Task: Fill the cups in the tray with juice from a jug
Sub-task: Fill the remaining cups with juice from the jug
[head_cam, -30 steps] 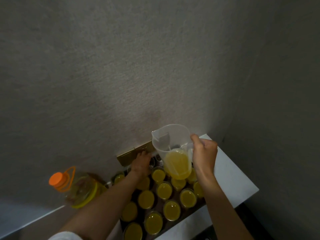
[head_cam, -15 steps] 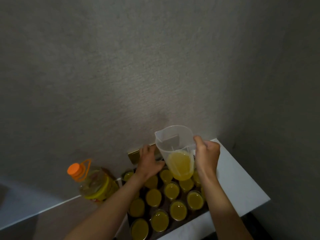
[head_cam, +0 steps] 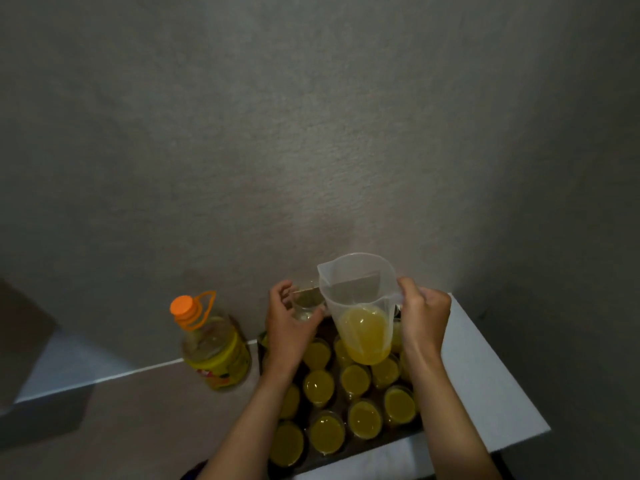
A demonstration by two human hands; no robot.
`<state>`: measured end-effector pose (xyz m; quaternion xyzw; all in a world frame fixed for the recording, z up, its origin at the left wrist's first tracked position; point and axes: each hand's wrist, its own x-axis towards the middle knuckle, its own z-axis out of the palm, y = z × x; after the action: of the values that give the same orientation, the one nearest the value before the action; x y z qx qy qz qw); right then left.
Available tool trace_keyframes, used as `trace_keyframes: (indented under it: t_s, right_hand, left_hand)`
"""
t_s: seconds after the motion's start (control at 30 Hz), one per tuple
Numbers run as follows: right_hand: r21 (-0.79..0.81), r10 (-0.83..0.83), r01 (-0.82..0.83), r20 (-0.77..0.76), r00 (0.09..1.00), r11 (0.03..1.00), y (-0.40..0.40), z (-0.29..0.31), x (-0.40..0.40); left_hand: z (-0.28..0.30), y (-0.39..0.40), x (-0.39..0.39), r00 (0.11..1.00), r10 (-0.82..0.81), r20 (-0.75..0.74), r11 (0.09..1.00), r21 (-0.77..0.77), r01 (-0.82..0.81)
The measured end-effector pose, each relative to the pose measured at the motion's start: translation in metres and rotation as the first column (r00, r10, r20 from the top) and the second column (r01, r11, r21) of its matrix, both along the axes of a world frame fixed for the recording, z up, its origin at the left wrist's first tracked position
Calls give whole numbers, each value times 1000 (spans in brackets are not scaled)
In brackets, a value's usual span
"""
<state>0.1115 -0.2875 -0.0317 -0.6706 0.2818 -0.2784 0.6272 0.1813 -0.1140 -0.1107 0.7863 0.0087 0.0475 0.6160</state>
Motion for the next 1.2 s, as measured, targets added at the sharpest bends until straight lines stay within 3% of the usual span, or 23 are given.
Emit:
trace_keyframes:
  t_s: [0.1,0.37,0.8,1.2]
  right_hand:
    - [-19,24,-24,-3,1000,1000,10,5,2]
    - [-74,123,-123,5,992,990,31,22,1]
    - [-218,266,-274,-63,962,937,56,64,0]
    - [-495,319,-392,-229,920,776,78,128,8]
  left_hand:
    - [5,7,-8,997,81,-6,988,-129,-81]
    - [12,29,-25,995,96,-30,936,-336,-100]
    - [23,71,-38,991,133,14,910,-398,-117]
    - [37,87,-46,988,141,62,917,-384,-107]
